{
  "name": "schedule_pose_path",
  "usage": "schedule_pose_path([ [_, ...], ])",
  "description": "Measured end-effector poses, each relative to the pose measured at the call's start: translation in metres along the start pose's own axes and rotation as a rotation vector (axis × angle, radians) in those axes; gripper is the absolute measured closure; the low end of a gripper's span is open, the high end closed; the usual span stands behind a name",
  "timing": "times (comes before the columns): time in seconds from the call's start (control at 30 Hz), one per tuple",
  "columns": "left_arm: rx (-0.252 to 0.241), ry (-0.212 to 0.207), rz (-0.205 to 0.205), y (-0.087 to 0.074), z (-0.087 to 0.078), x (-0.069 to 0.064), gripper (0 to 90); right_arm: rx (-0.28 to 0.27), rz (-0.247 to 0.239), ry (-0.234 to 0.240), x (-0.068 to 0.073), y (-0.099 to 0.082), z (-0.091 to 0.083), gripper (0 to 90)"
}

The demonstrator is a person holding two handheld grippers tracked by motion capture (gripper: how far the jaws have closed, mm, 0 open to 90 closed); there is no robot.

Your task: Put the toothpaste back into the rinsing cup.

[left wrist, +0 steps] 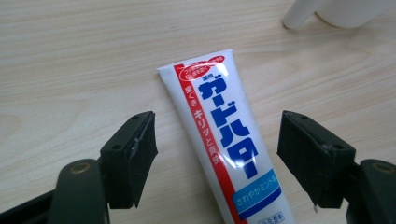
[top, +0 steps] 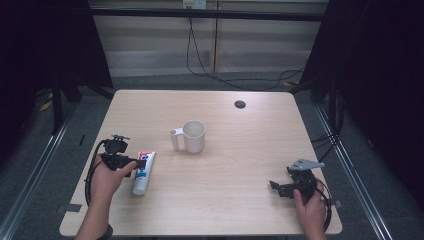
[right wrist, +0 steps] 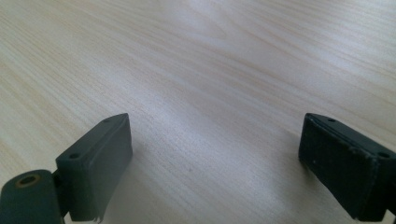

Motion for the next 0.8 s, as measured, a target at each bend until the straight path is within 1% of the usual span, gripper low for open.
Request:
schedule_pose_path([
  [0.03,0.012,-0.003,0.003,0.0,0.002,-0.003,28.1,0.0,0.0,0.0,0.0,0.0,0.0,9.3],
  [0.13,0.019,-0.003,0.0,0.0,0.004,-0.005,28.2,0.0,0.0,0.0,0.0,0.0,0.0,9.3],
  [0.2,0.033,0.003,0.009,0.0,0.008,-0.006,28.2,0.0,0.0,0.0,0.0,0.0,0.0,9.3],
  [0.27,0.036,0.007,0.006,0.0,0.01,-0.007,28.4,0.0,0.0,0.0,0.0,0.0,0.0,9.3],
  [0.3,0.046,0.013,0.008,0.0,0.012,-0.007,28.4,0.0,0.0,0.0,0.0,0.0,0.0,9.3],
  [0.47,0.055,0.011,0.001,-0.001,0.017,-0.009,28.6,0.0,0.0,0.0,0.0,0.0,0.0,9.3],
  [0.57,0.059,0.009,0.003,-0.001,0.02,-0.012,29.0,0.0,0.0,-0.001,0.0,0.0,0.0,9.3],
  [0.6,0.063,0.013,0.012,-0.001,0.021,-0.012,29.1,0.0,0.0,-0.001,0.0,0.0,0.0,9.3],
  [0.63,0.066,0.01,0.012,-0.001,0.022,-0.013,29.3,0.0,0.0,0.0,0.0,0.0,0.0,9.3],
  [0.73,0.072,0.01,-0.006,-0.001,0.024,-0.017,30.9,0.0,0.0,-0.001,0.0,0.0,0.0,9.3],
  [0.77,0.08,0.019,-0.002,-0.001,0.026,-0.018,31.2,0.0,0.0,0.0,0.0,0.0,0.0,9.3],
  [0.8,0.08,0.019,-0.002,-0.001,0.026,-0.018,31.4,0.0,0.0,-0.001,0.0,0.0,0.0,9.3],
])
Point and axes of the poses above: each handheld gripper's, and its own axes: z roughly forward along the jaws, y roughly out of its top, x roughly to its left, the point moved 5 cm from there along z, roughly forward along the jaws, and after that the axes turned 13 degrees about y, right-handed, at the moved point
